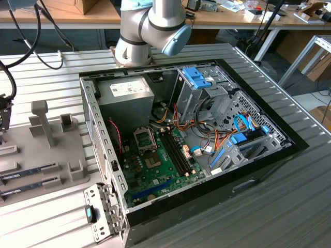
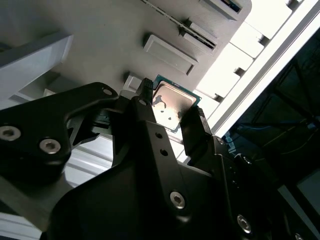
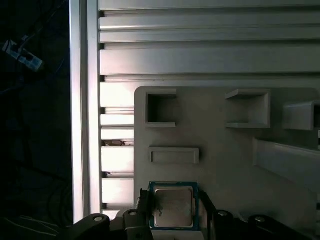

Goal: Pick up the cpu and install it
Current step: 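Pick up the cpu and move it towards the insertion slot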

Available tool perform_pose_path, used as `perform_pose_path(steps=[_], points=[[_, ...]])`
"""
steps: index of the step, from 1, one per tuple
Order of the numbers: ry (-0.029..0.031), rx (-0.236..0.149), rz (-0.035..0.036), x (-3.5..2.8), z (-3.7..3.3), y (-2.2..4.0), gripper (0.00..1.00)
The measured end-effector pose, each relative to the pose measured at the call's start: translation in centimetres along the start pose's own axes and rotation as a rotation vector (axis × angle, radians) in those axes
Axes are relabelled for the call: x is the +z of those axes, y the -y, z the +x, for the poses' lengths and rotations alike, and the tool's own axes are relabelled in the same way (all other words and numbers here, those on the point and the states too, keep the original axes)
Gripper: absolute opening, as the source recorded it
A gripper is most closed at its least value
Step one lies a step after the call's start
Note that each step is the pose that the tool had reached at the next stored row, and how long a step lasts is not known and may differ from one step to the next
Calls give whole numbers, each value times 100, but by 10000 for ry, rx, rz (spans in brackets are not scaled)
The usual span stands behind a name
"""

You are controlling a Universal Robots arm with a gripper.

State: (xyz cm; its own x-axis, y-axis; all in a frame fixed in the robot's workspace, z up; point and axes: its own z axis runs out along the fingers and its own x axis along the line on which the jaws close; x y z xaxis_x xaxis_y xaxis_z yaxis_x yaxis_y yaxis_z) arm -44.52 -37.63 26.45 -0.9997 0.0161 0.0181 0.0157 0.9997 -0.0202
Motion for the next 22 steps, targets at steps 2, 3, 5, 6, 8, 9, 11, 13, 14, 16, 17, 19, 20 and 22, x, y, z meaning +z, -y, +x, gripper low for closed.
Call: perform_pose_path(steps=[2,3,5,6,8,9,11,13,14,16,17,19,20,22], points=[[1,0,0,-9,0,0,47],[0,0,0,-16,0,0,47],[1,0,-1,-23,0,0,47],[1,1,0,-27,1,0,47],[1,0,-1,-33,0,1,47],[0,0,0,-41,1,1,47],[0,0,0,-50,1,1,47],[0,0,0,-56,1,1,47],[-1,0,0,-59,1,1,47],[0,0,0,-69,1,1,47],[0,0,0,-74,1,2,47],[0,0,0,-82,1,1,47],[0,0,0,-85,1,2,47],[0,0,0,-92,2,2,47]])
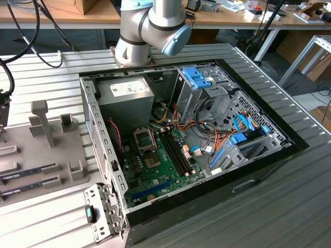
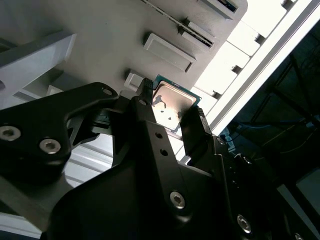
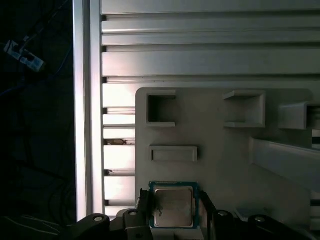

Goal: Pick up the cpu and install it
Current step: 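Pick up the cpu and move it towards the insertion slot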

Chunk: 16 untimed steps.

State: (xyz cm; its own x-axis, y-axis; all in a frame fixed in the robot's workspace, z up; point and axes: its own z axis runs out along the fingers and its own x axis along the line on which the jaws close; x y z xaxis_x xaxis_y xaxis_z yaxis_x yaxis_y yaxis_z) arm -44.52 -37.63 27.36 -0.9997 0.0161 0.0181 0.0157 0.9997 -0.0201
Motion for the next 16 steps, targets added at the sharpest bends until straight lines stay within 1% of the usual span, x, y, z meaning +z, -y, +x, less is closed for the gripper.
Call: perform_pose_path(steps=[9,13,16], points=[[-1,0,1,-37,1,1,47],[-1,0,1,-63,1,1,47],[-1,0,0,-95,1,2,47]])
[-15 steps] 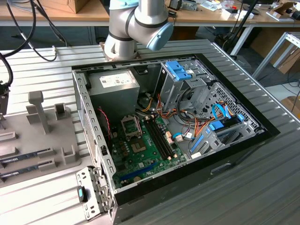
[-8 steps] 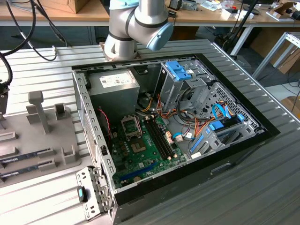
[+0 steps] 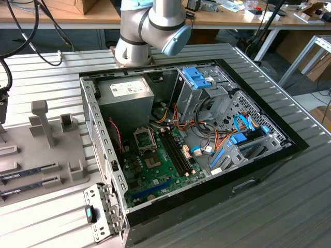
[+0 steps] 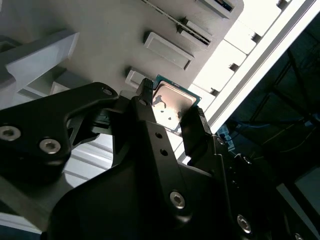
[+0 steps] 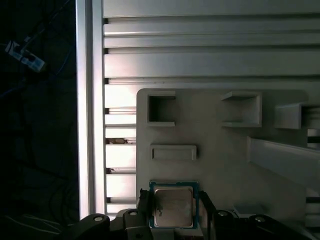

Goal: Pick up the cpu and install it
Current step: 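Pick up the cpu and move it towards the insertion slot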

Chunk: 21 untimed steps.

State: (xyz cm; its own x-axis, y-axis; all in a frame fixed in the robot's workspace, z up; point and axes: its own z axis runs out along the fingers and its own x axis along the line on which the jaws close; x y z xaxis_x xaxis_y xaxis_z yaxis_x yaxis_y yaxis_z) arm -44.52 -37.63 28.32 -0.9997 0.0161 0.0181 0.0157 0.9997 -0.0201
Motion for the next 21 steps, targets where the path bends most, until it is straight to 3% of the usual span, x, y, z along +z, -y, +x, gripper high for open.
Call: perform_pose_path(steps=[21], points=[[0,0,0,-185,3,4,47]])
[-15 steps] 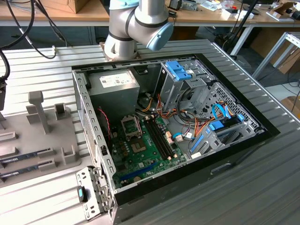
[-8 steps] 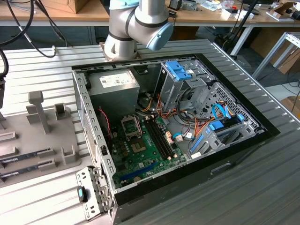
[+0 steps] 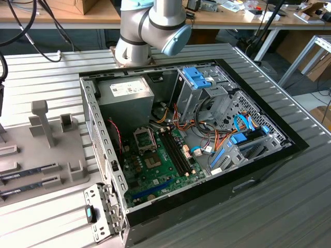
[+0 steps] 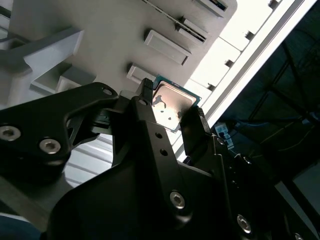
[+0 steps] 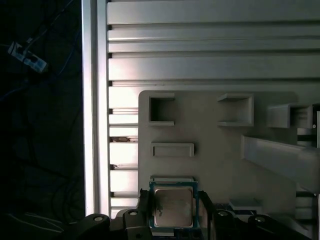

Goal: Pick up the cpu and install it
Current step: 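Pick up the cpu and move it towards the insertion slot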

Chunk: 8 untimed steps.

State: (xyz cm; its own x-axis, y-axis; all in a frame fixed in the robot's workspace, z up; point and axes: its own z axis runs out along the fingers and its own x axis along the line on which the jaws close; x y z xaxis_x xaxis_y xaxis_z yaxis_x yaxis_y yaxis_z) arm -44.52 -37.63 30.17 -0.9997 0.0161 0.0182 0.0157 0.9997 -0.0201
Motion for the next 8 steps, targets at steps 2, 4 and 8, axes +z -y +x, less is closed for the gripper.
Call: perform_pose_path(steps=[2,4,8], points=[[1,0,-1,-7,0,0,47],[1,0,0,-22,0,1,47],[0,0,0,-38,1,1,47]])
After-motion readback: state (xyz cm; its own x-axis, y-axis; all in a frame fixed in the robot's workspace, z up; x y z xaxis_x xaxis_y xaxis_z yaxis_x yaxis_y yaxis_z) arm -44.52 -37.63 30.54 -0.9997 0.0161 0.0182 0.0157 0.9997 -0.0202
